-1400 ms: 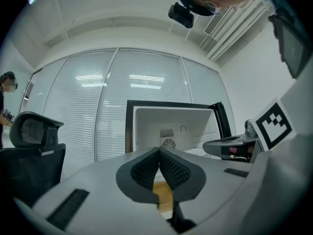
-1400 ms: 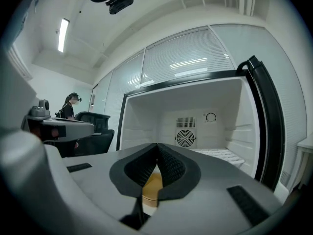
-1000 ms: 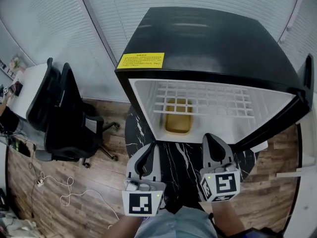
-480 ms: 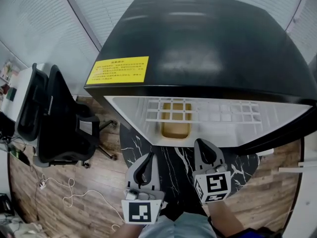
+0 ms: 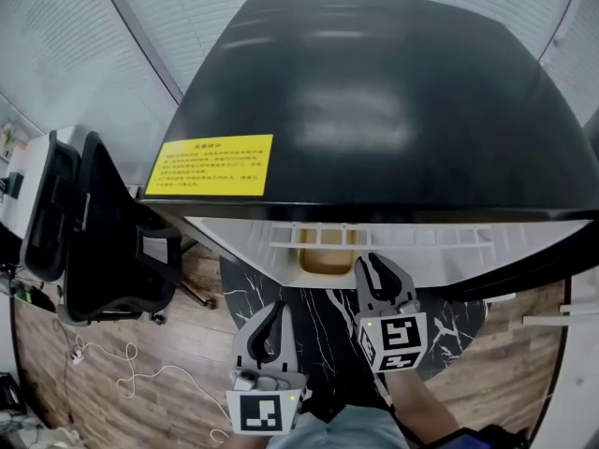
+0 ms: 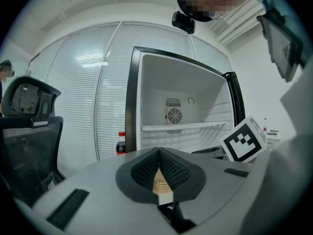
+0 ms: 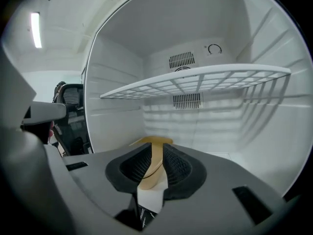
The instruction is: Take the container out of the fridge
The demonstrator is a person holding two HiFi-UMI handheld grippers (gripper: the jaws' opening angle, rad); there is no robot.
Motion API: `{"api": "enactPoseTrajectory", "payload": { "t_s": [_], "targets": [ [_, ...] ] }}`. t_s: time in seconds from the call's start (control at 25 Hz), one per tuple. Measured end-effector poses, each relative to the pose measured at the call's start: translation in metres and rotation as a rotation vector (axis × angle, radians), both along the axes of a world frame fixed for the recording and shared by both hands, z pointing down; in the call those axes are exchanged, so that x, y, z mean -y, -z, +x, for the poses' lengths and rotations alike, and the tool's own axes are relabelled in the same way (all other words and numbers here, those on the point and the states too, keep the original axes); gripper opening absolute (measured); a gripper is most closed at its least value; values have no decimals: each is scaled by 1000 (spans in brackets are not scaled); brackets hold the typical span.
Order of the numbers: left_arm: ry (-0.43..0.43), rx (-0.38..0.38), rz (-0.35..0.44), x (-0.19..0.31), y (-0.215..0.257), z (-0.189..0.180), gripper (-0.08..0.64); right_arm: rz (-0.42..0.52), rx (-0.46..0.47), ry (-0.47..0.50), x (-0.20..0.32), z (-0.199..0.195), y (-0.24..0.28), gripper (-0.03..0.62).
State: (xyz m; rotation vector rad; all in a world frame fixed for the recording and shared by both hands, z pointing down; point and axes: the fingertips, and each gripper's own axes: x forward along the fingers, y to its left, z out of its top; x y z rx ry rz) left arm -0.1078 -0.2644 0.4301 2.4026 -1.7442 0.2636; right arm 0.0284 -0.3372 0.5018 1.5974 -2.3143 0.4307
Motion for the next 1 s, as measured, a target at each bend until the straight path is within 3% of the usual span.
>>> {"api": "enactPoseTrajectory", "payload": {
  "t_s": [1.0],
  "targets": [
    [46,-6,-31,9,-14,-15,14,-155,-31,-21,40,-4,-48,106]
  ]
}}
